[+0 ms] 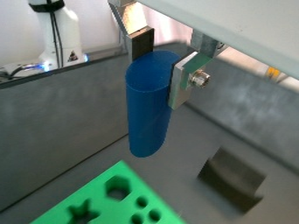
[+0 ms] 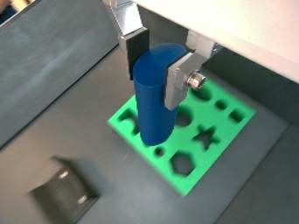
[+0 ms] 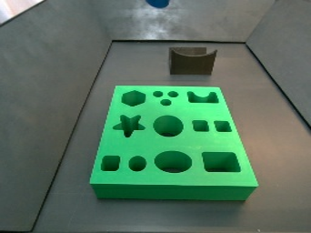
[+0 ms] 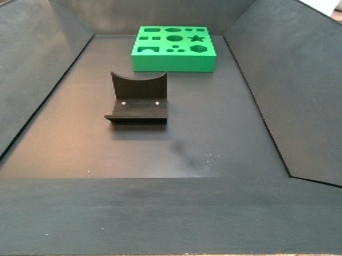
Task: Pick up the oval object. Move up. Place the oval object on the fixture. Regrasp the oval object. Move to above the board. Insert the oval object.
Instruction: Move to above the board, then insert the oval object.
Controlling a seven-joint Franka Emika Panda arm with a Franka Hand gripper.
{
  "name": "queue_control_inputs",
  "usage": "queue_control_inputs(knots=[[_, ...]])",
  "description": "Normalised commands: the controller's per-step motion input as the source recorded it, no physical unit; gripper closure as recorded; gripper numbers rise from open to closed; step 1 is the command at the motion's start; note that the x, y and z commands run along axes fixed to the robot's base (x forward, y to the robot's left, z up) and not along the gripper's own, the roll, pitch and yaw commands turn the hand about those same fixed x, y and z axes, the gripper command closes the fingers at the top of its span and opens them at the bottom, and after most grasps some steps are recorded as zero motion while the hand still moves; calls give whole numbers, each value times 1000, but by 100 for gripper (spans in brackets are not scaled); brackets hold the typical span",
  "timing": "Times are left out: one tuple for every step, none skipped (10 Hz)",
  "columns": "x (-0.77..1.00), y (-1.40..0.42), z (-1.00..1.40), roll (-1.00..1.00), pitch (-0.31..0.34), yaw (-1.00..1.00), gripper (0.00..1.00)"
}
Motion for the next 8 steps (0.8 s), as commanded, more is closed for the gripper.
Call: queue_control_inputs(knots=[[-112,-36,37,-876,-98,-100,100],[-94,-5,9,-649,-94,-68,100],[-75,15,4,-379,-78,-26,100],[-57,14,2,-236,-61,-17,100],[0,-11,0,0,-11,0,100],[-63,-80,-63,0,-51,0,100],[0,-363,-257,0,-114,0,100],[0,-609,-360,71,-159,0,100]])
